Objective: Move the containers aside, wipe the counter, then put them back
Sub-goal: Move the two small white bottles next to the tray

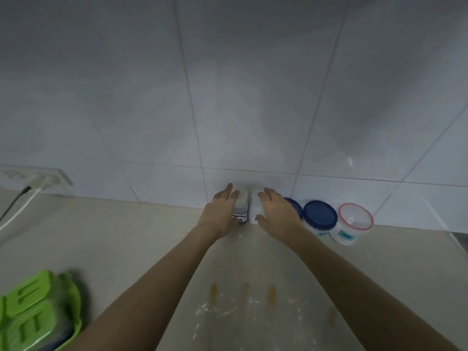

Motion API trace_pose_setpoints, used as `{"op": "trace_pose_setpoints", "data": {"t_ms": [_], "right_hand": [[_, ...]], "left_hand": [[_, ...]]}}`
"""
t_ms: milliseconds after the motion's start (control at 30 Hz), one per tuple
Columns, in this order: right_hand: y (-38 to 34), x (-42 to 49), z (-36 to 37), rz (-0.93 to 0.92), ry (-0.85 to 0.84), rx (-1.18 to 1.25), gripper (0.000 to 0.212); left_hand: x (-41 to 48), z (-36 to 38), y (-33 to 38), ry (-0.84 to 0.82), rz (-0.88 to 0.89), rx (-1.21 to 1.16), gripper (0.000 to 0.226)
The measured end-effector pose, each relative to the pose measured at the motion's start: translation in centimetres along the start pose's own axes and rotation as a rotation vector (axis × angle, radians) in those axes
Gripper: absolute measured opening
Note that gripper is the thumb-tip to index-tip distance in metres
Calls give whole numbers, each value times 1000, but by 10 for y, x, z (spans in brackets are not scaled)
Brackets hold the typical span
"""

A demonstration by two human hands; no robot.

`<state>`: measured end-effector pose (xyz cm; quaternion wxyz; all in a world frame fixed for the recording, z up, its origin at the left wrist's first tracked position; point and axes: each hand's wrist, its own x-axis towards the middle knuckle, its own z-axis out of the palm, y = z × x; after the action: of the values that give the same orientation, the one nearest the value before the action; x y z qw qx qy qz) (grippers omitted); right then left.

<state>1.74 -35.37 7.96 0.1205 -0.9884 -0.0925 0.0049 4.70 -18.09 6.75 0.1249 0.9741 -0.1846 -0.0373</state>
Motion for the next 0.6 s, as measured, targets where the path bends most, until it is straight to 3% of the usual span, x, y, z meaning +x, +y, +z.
{"op": "trace_pose_setpoints", "data": {"t_ms": [233,367,500,600], "right_hand": [[8,28,9,40,-1,-117,55],[9,33,6,46,-48,-97,58],[-4,30,-3,-30,-81,-204,53],[-19,16,-9,-31,-88,-177,50]], "left_hand": [[24,14,0,32,84,-87,75],[22,11,5,90,36,-38,60],[8,-5,-4,24,68,-39,57],[-18,-22,-23,6,-22,-92,54]]}}
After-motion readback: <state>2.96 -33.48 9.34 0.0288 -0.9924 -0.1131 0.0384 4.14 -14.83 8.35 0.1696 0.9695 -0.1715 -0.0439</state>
